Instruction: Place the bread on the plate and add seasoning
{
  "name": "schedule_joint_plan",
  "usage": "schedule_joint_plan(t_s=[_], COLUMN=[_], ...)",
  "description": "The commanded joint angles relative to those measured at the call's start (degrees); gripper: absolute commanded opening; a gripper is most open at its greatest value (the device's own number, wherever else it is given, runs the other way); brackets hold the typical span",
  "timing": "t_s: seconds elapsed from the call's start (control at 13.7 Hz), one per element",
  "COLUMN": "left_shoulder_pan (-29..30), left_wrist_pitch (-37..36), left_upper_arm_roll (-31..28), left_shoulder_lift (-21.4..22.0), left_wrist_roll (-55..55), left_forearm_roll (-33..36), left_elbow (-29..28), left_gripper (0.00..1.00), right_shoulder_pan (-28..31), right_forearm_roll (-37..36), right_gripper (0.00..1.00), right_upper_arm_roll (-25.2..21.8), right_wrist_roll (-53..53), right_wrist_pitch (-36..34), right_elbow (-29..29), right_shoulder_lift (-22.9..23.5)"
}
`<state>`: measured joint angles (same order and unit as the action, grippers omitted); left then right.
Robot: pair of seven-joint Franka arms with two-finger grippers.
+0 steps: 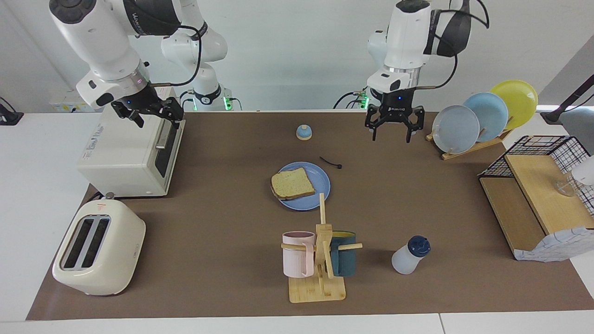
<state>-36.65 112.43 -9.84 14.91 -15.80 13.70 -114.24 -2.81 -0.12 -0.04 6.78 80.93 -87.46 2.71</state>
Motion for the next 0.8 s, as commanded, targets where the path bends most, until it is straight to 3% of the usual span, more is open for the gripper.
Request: schedule_joint_plan(t_s=[0.0, 0.29, 0.51, 0.73], left_shoulder_pan=[1.6, 13.2, 17.7, 17.8], left_wrist_pitch=[-12.6, -23.4, -24.4, -24.5], left_upper_arm_roll=[-1.8, -2.4, -2.1, -2.0], left_shoulder_lift=[-1.9, -2.5, -1.7, -1.7], left_wrist_roll=[5.8, 20.2, 25.3, 24.9], left_forearm_roll=[-3.5, -8.9, -8.9, -8.2], left_elbow=[10.6, 21.1, 20.2, 20.3], left_gripper=[1.00, 1.00, 1.00, 1.00], right_shoulder_pan=[1.0, 1.0, 1.1, 1.0], right_forearm_roll=[1.0, 1.0, 1.1, 1.0], right_gripper=[1.00, 1.00, 1.00, 1.00], right_upper_arm_roll=[0.4, 0.4, 0.4, 0.4], right_wrist_roll=[-1.9, -1.9, -1.9, -1.9], right_wrist_pitch=[0.4, 0.4, 0.4, 0.4], right_elbow=[-1.5, -1.5, -1.5, -1.5], right_shoulder_lift=[-1.3, -1.3, -1.3, -1.3])
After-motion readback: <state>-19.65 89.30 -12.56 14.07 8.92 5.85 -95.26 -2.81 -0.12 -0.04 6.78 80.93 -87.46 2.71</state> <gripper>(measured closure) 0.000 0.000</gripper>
